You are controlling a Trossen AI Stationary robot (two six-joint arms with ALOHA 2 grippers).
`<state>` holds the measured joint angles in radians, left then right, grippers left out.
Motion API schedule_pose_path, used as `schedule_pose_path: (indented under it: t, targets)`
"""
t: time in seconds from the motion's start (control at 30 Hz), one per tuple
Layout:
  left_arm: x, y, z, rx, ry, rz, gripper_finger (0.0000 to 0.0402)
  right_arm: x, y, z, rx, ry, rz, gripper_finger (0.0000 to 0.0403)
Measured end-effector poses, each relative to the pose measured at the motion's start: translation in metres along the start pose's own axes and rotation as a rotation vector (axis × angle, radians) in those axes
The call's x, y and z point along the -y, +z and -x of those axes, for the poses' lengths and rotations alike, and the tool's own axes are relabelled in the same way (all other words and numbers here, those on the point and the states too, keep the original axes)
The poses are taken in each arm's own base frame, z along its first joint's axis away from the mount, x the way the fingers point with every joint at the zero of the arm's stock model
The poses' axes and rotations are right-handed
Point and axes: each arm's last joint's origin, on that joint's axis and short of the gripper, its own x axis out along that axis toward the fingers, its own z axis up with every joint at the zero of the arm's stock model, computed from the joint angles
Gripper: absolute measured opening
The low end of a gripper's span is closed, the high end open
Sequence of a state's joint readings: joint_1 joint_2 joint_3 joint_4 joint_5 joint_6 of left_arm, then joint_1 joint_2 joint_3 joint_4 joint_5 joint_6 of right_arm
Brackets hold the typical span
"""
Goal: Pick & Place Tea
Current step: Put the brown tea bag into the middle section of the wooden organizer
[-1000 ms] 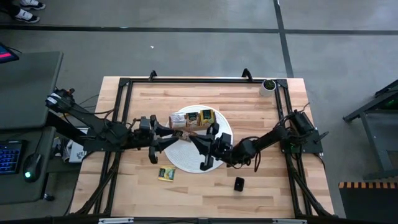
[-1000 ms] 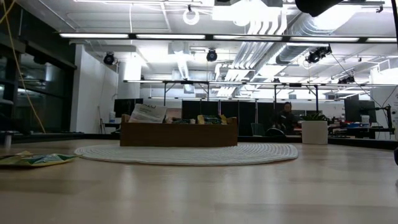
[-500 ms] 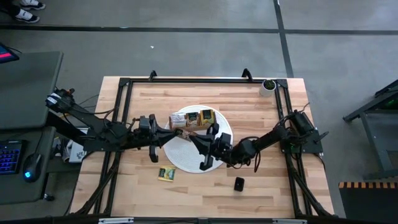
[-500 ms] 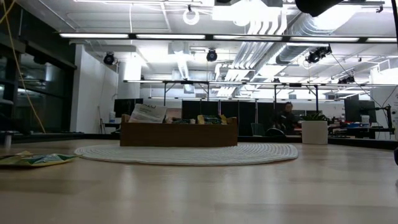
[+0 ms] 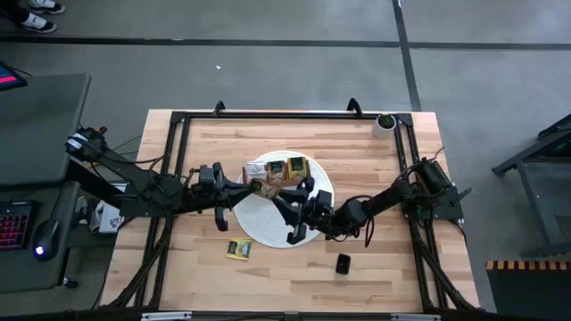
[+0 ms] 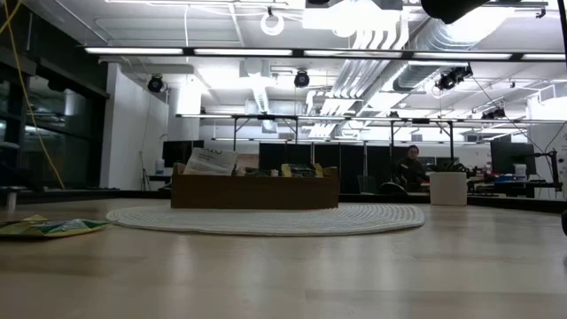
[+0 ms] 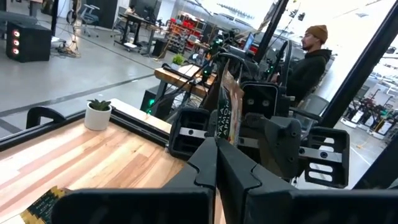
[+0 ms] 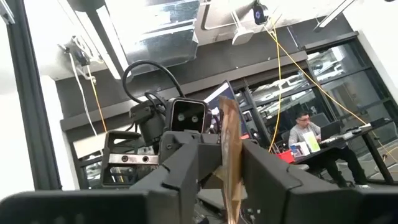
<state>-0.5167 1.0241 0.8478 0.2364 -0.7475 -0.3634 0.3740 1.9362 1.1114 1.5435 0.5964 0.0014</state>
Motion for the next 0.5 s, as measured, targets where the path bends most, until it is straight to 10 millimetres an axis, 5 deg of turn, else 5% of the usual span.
schedule_pose_path:
  t: [0.23,0.5]
  targets:
    - [-0.002,-0.004,0.001,-0.036,0.013,-0.028,0.0000,-0.001,0.016,-0.003,0.039,-0.044,0.052,0.0175]
    - [-0.017,-0.005,-0.003,-0.104,0.046,-0.054,0.0000,-0.017,0.088,-0.009,0.092,-0.124,0.171,0.0225]
